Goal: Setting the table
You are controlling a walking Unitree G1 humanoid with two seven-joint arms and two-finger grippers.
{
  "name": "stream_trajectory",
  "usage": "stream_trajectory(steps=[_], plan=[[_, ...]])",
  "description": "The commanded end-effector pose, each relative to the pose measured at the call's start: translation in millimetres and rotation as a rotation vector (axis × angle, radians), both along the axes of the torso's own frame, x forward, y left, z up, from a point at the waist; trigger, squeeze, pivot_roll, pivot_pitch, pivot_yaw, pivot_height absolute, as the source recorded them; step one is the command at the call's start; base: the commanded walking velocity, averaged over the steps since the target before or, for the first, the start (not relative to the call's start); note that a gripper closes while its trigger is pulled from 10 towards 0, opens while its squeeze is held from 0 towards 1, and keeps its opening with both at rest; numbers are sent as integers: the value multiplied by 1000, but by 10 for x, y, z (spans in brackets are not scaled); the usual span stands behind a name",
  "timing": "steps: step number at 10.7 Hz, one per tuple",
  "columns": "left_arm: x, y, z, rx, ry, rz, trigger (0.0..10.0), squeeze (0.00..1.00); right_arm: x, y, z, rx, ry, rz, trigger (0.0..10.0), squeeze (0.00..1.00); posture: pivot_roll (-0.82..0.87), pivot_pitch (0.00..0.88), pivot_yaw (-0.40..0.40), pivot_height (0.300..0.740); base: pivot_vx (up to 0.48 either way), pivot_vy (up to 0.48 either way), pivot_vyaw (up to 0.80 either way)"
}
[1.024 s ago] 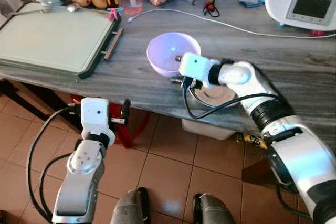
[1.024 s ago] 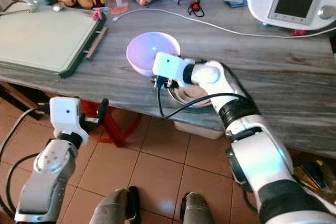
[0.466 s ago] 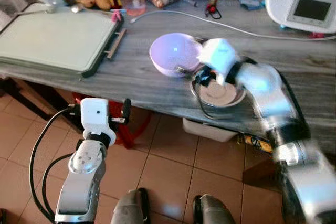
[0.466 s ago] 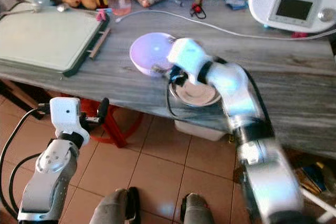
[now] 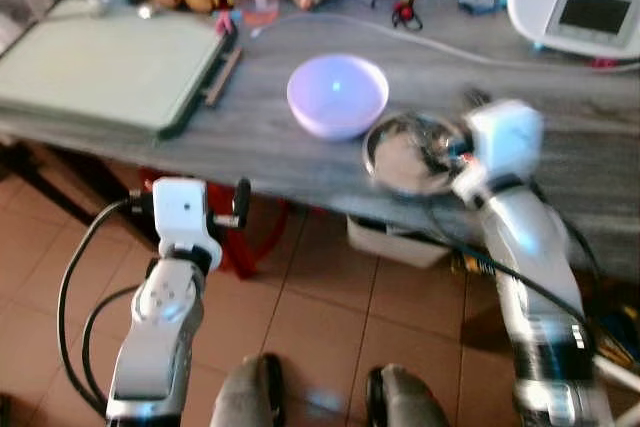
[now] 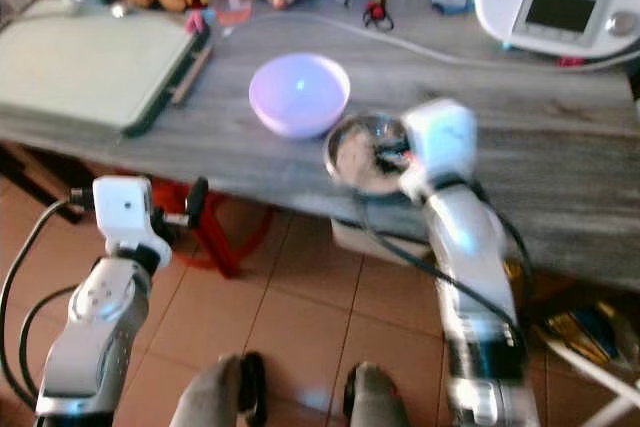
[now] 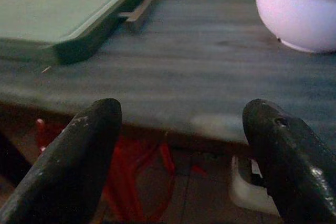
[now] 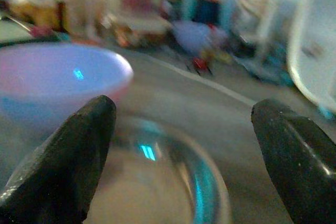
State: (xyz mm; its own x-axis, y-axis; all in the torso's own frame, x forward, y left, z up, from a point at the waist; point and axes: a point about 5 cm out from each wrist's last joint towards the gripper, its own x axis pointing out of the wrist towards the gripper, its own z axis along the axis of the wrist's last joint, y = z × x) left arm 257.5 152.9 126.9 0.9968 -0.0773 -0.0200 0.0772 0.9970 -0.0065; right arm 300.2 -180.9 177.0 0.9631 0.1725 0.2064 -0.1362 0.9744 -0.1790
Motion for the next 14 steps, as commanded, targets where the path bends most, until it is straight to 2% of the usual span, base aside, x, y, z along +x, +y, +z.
stream_trajectory(steps=[1,2,5,6,7,8,11,12,14], plan=[[-30,35,-20,7,9,9,10000,0,-54,-14,11,21,2,-39,10000,0,-54,121,50,740,-311,0,0],[-31,39,-11,8,9,8,10000,0,-114,-17,-88,98,72,-82,10000,0,-55,123,49,740,-330,0,0],[-62,32,-14,5,11,13,10000,0,-192,-5,-228,159,133,-207,10000,0,-53,121,46,740,-336,0,0],[-83,30,-20,4,15,13,10000,0,-231,5,-260,173,166,-195,10000,0,-52,116,46,740,-326,0,0],[-115,34,-31,4,22,13,10000,0,-289,63,-259,164,142,-154,10000,180,-51,107,52,740,-330,0,0],[-147,49,-63,6,38,12,10000,0,-316,85,-297,188,165,-149,10000,1000,-53,102,54,740,-322,0,0],[-158,12,-96,5,53,-11,10000,0,-322,64,-326,201,170,-180,10000,973,-52,97,68,740,-322,0,0],[-151,-6,-53,10,37,-21,10000,0,-306,62,-332,227,177,-198,10000,0,-48,99,68,740,0,0,0],[-141,-32,16,-14,3,-58,10000,0,-313,109,-314,232,175,-183,10000,0,-45,113,61,740,0,0,0]])
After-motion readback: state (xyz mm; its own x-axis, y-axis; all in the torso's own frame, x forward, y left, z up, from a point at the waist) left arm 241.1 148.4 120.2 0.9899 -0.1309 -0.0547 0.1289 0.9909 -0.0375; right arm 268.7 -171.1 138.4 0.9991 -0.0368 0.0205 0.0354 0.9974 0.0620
